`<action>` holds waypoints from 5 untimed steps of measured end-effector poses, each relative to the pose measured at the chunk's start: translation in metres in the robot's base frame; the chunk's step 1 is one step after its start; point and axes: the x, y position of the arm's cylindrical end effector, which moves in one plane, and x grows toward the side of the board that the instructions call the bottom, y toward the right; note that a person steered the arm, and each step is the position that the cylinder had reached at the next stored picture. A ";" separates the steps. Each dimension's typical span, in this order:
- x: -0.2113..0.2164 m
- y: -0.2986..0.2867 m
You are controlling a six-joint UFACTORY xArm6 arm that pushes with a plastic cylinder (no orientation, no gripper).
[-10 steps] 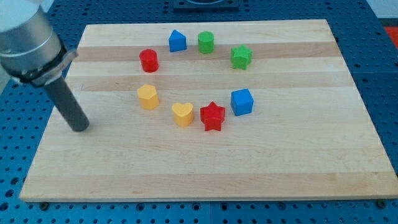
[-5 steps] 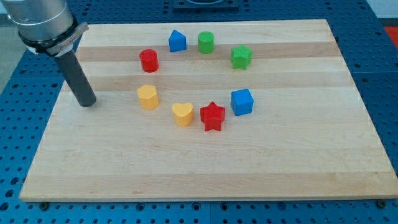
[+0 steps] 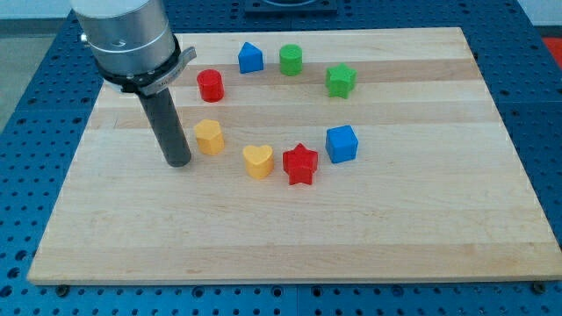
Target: Place the arm to the bottom of the red star
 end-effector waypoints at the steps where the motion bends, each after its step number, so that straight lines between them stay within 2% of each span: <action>1: 0.012 0.011; 5: 0.027 0.010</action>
